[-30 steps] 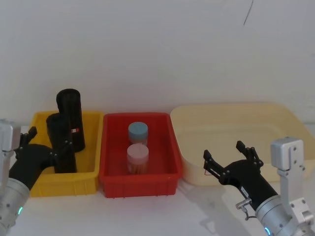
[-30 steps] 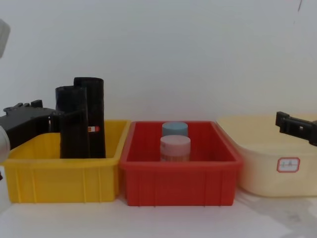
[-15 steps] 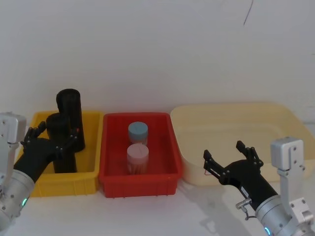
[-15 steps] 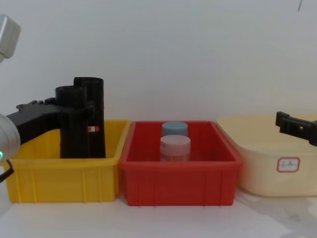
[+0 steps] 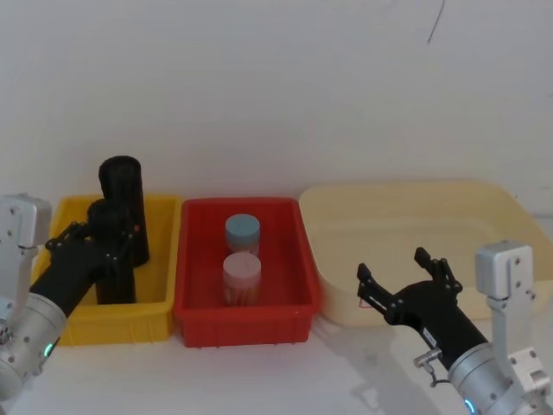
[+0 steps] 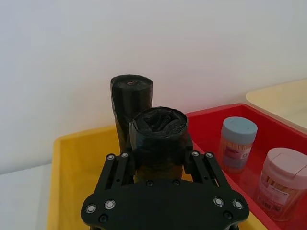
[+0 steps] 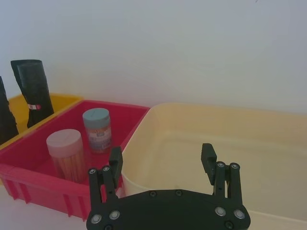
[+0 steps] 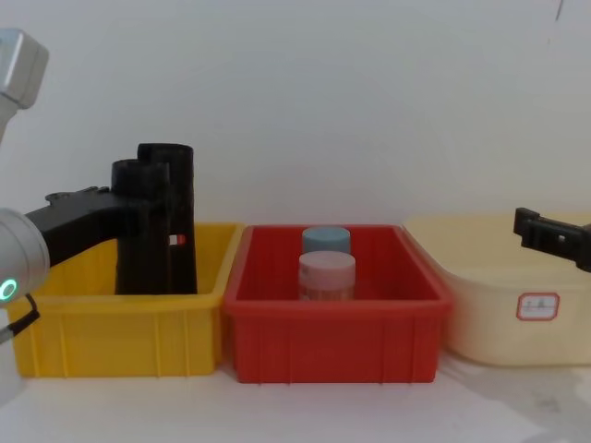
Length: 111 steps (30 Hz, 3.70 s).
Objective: Pick up the garbage bag with the one hand and transfer it to the other hand.
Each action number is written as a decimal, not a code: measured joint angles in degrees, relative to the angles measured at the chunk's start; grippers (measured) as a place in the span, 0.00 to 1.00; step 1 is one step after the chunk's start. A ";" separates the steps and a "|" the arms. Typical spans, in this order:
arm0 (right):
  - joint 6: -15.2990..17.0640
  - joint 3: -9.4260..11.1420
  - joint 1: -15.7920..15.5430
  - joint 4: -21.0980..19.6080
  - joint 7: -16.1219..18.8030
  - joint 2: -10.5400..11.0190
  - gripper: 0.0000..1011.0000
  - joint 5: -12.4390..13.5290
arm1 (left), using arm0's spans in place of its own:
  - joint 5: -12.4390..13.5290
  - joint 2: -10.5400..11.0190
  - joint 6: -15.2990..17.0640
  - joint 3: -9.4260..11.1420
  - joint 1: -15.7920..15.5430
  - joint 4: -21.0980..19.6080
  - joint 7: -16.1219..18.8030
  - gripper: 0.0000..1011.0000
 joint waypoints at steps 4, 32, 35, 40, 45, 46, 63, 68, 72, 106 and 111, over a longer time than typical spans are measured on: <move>0.00 0.00 0.00 0.00 0.00 0.00 0.99 0.00 | -0.06 -0.22 -0.41 -0.14 -0.08 0.12 -0.62 0.49; 0.00 0.00 0.00 0.00 0.00 0.00 0.99 0.00 | -2.77 -0.48 -2.53 1.10 -5.56 -6.41 -10.79 0.41; 0.00 0.00 0.00 0.00 0.00 0.00 0.99 0.00 | -3.88 -0.90 -2.82 1.67 -6.56 -6.36 -12.52 0.41; 0.00 0.00 0.00 0.00 0.00 0.00 0.99 0.00 | -5.71 -1.81 -3.27 2.70 -8.05 -5.49 -15.28 0.41; 0.00 0.00 0.00 0.00 0.00 0.00 0.99 0.00 | -8.22 -3.30 -3.94 3.87 -9.70 -3.43 -18.50 0.41; 0.00 0.00 0.00 0.00 0.00 0.00 0.99 0.00 | -8.58 -3.66 -4.05 4.08 -10.01 -2.93 -18.97 0.41; -0.13 0.03 -0.08 -0.19 0.82 0.06 0.99 0.03 | -15.85 -9.87 -6.37 7.30 -15.82 10.05 -28.06 0.41; -0.40 0.02 -0.06 -0.46 1.60 0.17 0.99 0.04 | -16.95 -11.08 -7.00 7.96 -17.29 13.74 -29.50 0.41; -0.48 0.03 -0.04 -0.76 2.12 0.29 0.99 0.03 | -17.67 -11.77 -7.47 8.35 -18.27 15.93 -30.45 0.41; -4.94 -0.50 0.33 -1.50 9.05 4.12 0.99 -4.21 | -19.52 -13.25 -7.96 10.15 -21.27 21.47 -32.60 0.41; -5.64 -0.88 1.68 -0.34 10.17 4.23 0.99 -4.98 | -19.56 -13.27 -7.95 10.19 -21.35 21.61 -32.64 0.41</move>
